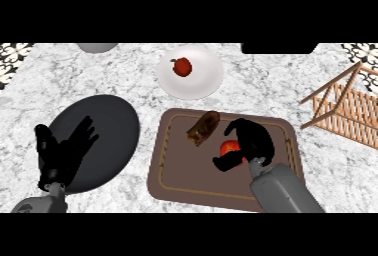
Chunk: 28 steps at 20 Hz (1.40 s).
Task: Pick the tomato from the tray and place it in the tiered shelf
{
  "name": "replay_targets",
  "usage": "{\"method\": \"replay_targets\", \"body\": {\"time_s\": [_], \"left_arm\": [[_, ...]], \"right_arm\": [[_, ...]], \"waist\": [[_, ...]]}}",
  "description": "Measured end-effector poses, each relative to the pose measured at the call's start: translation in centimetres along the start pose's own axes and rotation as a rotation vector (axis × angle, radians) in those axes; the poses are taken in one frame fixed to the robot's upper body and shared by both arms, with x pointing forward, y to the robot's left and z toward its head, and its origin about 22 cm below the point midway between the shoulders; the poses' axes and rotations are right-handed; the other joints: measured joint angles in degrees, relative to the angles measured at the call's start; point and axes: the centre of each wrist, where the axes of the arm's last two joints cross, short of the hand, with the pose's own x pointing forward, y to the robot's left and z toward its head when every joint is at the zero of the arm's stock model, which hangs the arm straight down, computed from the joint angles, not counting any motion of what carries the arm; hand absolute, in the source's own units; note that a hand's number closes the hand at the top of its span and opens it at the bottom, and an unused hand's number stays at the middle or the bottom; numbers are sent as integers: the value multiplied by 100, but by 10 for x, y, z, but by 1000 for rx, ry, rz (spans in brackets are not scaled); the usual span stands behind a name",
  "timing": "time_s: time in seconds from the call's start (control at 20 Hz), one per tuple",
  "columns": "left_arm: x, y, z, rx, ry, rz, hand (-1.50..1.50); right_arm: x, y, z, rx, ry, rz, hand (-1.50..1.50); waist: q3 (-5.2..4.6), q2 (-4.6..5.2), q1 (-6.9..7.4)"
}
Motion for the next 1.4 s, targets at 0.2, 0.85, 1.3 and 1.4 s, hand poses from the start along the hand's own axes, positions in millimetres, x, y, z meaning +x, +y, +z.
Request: {"method": "replay_targets", "body": {"time_s": [0.2, 0.85, 1.3, 1.4], "left_arm": [[-1, -1, 0, 5, 0, 0, 0], [-10, 9, 7, 43, -5, 10, 0], [-10, 10, 10, 56, -6, 22, 0], [-10, 9, 9, 50, -12, 20, 0]], "right_arm": [[6, 3, 5, 4, -48, -23, 150], [-90, -34, 55, -96, -201, -245, 150], [-143, -131, 148, -425, -249, -374, 150], [-147, -151, 169, -490, -230, -390, 150]], "waist": [[11, 0, -13], [75, -1, -234], [56, -12, -311], [50, -6, -291]]}}
